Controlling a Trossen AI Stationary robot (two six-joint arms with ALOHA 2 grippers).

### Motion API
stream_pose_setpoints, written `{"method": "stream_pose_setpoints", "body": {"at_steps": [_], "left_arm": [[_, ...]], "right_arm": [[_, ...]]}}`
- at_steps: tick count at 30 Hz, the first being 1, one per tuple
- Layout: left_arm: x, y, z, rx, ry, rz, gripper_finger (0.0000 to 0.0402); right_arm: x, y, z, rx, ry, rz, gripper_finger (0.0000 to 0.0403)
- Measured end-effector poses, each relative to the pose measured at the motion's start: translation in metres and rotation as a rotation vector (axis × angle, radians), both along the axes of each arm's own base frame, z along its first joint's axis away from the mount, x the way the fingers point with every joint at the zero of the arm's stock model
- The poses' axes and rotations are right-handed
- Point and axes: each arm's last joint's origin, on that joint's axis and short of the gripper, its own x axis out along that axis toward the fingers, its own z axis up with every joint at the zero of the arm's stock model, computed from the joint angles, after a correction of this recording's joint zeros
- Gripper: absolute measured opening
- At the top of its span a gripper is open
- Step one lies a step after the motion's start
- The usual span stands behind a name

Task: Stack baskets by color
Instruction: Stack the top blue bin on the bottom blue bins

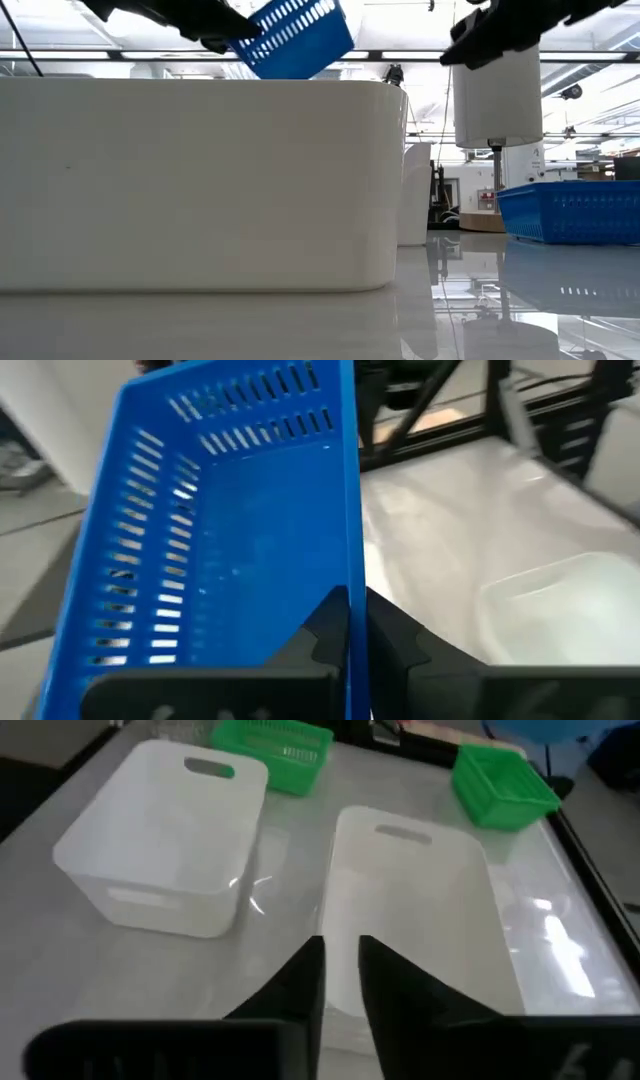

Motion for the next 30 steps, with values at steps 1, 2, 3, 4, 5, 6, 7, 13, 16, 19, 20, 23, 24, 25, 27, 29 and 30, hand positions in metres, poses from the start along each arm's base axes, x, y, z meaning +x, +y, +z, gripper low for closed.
{"method": "stream_pose_setpoints", "body": {"at_steps": [1,2,3,4,5,6,7,13,16,19,20,23,24,25,27,29,30], "left_arm": [[0.001,-0.003,-0.001,-0.014,0.004,-0.012,0.0000],[0.002,-0.007,-0.002,-0.030,0.010,-0.024,0.0000],[0.003,-0.010,-0.003,-0.046,0.018,-0.035,0.0000],[0.005,-0.014,-0.004,-0.058,0.026,-0.047,0.0000],[0.006,-0.017,-0.006,-0.071,0.032,-0.060,0.0000],[0.007,-0.021,-0.007,-0.080,0.037,-0.074,0.0000],[0.008,-0.024,-0.008,-0.086,0.043,-0.091,0.0000],[0.020,-0.041,-0.011,-0.129,0.081,-0.143,0.0000],[0.029,-0.046,-0.015,-0.128,0.094,-0.161,0.0000],[0.038,-0.049,-0.018,-0.131,0.108,-0.175,0.0000],[0.039,-0.049,-0.019,-0.131,0.116,-0.175,0.0000],[0.046,-0.050,-0.022,-0.142,0.125,-0.204,0.0000],[0.047,-0.051,-0.023,-0.146,0.131,-0.214,0.0000],[0.049,-0.051,-0.023,-0.149,0.129,-0.225,0.0000],[0.052,-0.052,-0.023,-0.151,0.127,-0.230,0.0000],[0.053,-0.052,-0.023,-0.152,0.123,-0.235,0.0000],[0.054,-0.053,-0.022,-0.155,0.117,-0.246,0.0000]], "right_arm": [[0.000,0.001,0.002,-0.002,-0.005,0.007,0.0074],[0.000,0.002,0.005,-0.008,-0.012,0.018,0.0086],[0.001,0.004,0.007,-0.013,-0.021,0.028,0.0099],[0.001,0.005,0.011,-0.020,-0.030,0.039,0.0112],[0.001,0.007,0.015,-0.029,-0.042,0.051,0.0125],[0.002,0.008,0.019,-0.037,-0.055,0.063,0.0138],[0.002,0.009,0.024,-0.050,-0.070,0.075,0.0150],[0.008,0.012,0.061,-0.109,-0.183,0.143,0.0203],[0.017,0.016,0.074,-0.139,-0.209,0.210,0.0215],[0.029,0.021,0.081,-0.166,-0.192,0.279,0.0217],[0.033,0.023,0.082,-0.174,-0.182,0.305,0.0217],[0.046,0.026,0.085,-0.191,-0.133,0.338,0.0215],[0.050,0.026,0.085,-0.193,-0.115,0.346,0.0215],[0.054,0.026,0.085,-0.196,-0.095,0.349,0.0215],[0.063,0.026,0.083,-0.201,-0.049,0.351,0.0215],[0.071,0.025,0.080,-0.193,-0.014,0.361,0.0214],[0.075,0.024,0.078,-0.187,0.007,0.367,0.0215]]}}
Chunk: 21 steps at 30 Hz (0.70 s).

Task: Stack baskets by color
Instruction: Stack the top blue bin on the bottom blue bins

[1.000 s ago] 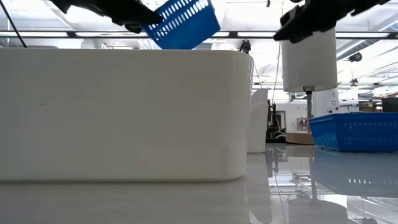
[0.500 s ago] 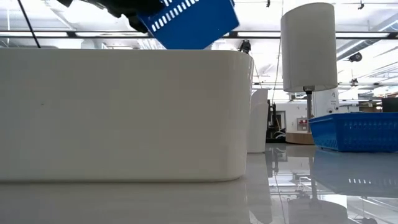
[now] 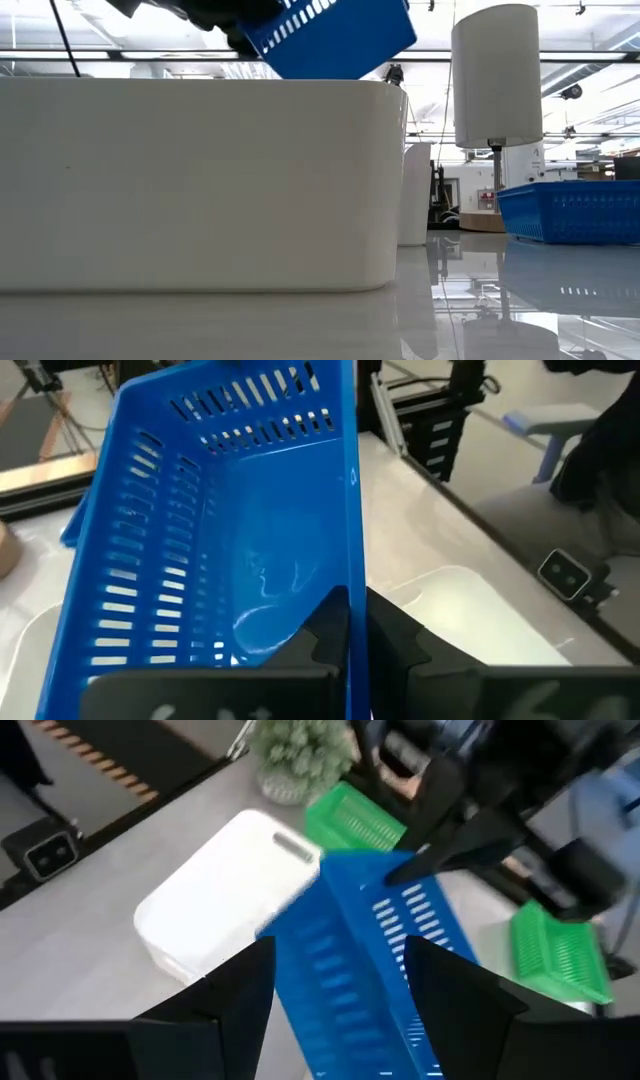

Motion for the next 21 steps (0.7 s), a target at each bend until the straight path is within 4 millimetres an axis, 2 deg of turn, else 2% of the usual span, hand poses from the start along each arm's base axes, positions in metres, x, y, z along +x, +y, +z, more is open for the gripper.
{"method": "stream_pose_setpoints", "body": {"at_steps": [4,7,11,17,21], "left_arm": [[0.001,-0.001,0.003,-0.014,-0.031,-0.026,0.0000],[0.000,-0.001,0.004,-0.011,-0.031,-0.027,0.0000],[0.000,-0.001,0.004,-0.008,-0.030,-0.031,0.0000],[0.000,0.000,0.004,0.000,-0.031,-0.028,0.0001],[0.000,0.000,0.006,0.015,-0.059,-0.029,0.0024]], "right_arm": [[0.011,-0.003,-0.004,0.019,0.057,0.026,0.0212],[0.018,-0.005,-0.005,0.042,0.086,0.053,0.0194],[0.025,-0.006,-0.006,0.068,0.110,0.110,0.0139],[0.029,-0.005,-0.007,0.037,0.137,0.169,0.0025],[0.029,-0.005,-0.009,0.020,0.158,0.170,0.0013]]}}
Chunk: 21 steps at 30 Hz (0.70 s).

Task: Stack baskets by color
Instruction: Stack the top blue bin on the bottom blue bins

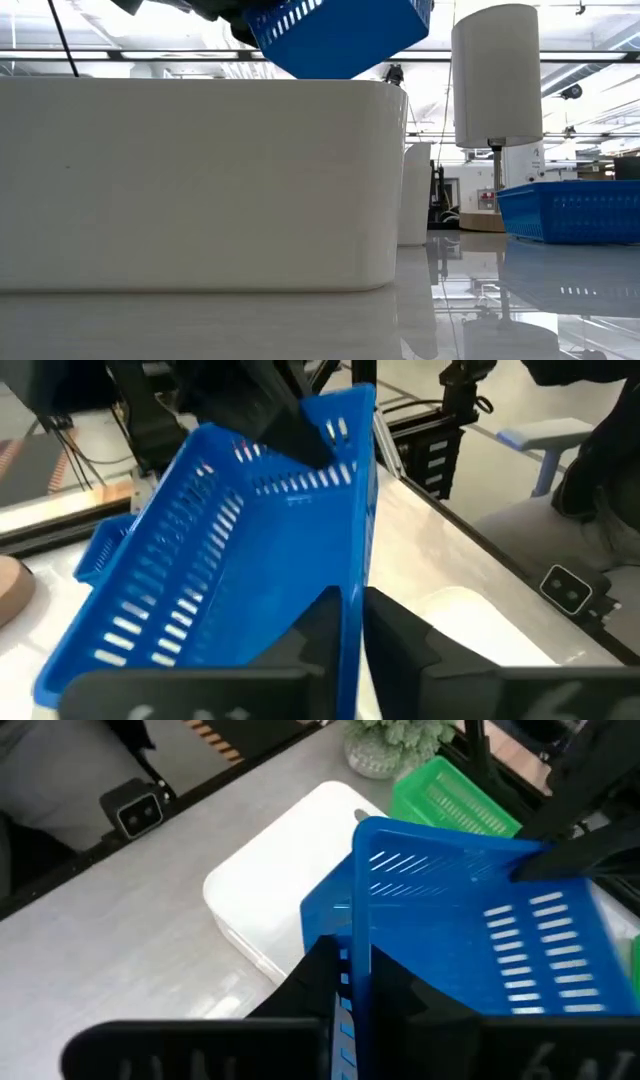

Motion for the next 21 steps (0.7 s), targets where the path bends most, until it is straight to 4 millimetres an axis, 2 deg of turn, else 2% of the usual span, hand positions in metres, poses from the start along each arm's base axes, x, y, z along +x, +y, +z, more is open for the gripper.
{"method": "stream_pose_setpoints", "body": {"at_steps": [7,11,14,21], "left_arm": [[-0.002,0.002,0.002,0.084,-0.032,0.020,0.0113],[-0.010,0.007,0.013,0.206,-0.089,0.141,0.0152],[-0.018,0.012,0.021,0.323,-0.125,0.271,0.0167],[-0.028,0.024,0.032,0.455,-0.135,0.606,0.0171]], "right_arm": [[-0.005,-0.002,0.004,0.000,0.017,-0.056,0.0009],[-0.015,-0.007,0.004,-0.008,0.115,-0.203,0.0008],[-0.027,-0.012,-0.001,-0.037,0.237,-0.371,0.0008],[-0.062,-0.027,-0.010,-0.138,0.484,-0.941,0.0008]]}}
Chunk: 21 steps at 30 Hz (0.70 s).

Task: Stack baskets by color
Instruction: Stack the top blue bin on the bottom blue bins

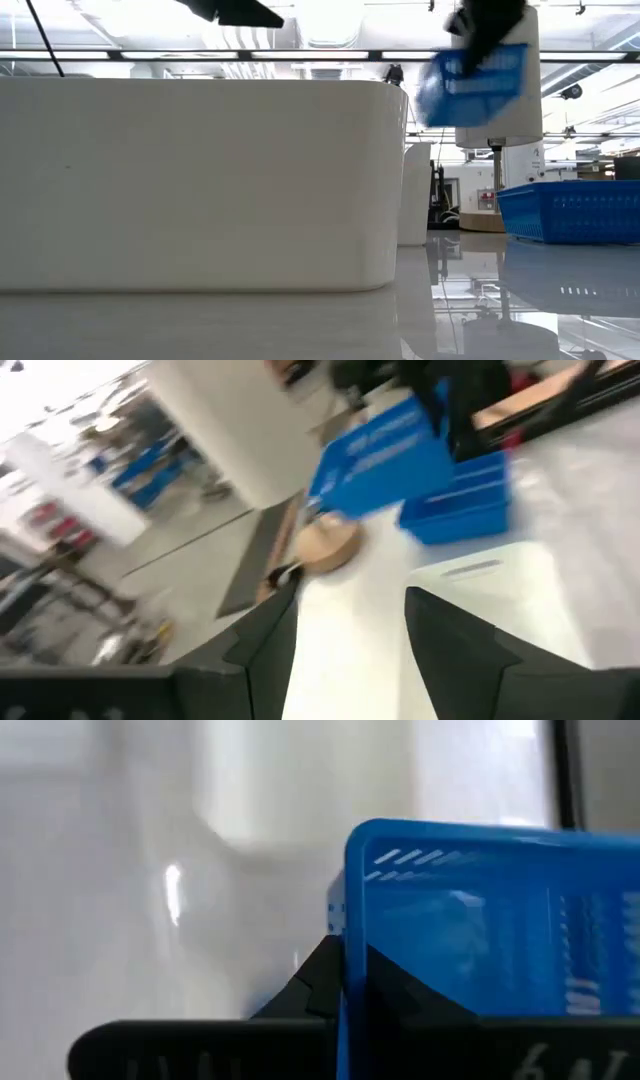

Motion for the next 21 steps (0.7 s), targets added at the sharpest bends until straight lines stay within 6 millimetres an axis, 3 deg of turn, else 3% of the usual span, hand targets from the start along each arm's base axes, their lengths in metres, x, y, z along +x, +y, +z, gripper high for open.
{"method": "stream_pose_setpoints", "body": {"at_steps": [5,12,21], "left_arm": [[0.001,0.002,-0.003,0.015,0.010,0.065,0.0171],[0.007,0.001,-0.009,0.019,0.036,0.063,0.0171],[0.008,0.001,-0.011,0.020,0.042,0.064,0.0171]], "right_arm": [[-0.022,0.009,-0.020,0.021,0.131,-0.228,0.0008],[-0.034,0.028,-0.059,0.031,0.179,-0.255,0.0008],[-0.049,0.026,-0.098,-0.020,0.280,-0.218,0.0011]]}}
